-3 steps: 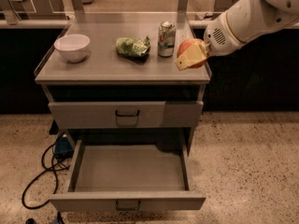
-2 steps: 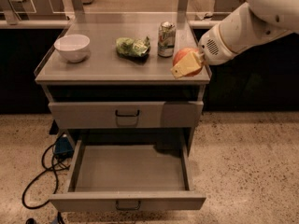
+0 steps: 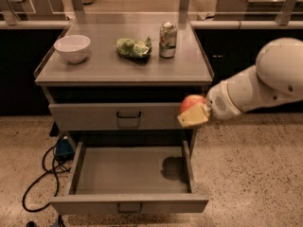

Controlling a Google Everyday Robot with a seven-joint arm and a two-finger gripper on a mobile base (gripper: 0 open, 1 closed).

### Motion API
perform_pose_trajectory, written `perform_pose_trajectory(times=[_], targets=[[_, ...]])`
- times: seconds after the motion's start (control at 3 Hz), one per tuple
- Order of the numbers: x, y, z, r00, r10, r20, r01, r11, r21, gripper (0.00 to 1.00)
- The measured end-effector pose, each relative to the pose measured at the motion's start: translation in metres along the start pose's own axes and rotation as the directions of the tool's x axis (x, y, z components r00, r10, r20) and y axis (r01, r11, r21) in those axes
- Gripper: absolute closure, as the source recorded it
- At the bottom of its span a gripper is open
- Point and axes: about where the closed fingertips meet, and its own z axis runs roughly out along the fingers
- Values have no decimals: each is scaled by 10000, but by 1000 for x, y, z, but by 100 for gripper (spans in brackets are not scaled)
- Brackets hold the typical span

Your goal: Place apple into middle drawer

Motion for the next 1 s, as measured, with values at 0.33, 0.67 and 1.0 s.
perform_pose_trajectory(times=[0.33,0.67,1.0], targets=[[40,8,17,9972,278,-700,-294,9993,-225,100],[42,12,17,9975,255,-658,-273,9993,-265,100],[60,35,16,9994,-198,-299,199,9998,35,100]])
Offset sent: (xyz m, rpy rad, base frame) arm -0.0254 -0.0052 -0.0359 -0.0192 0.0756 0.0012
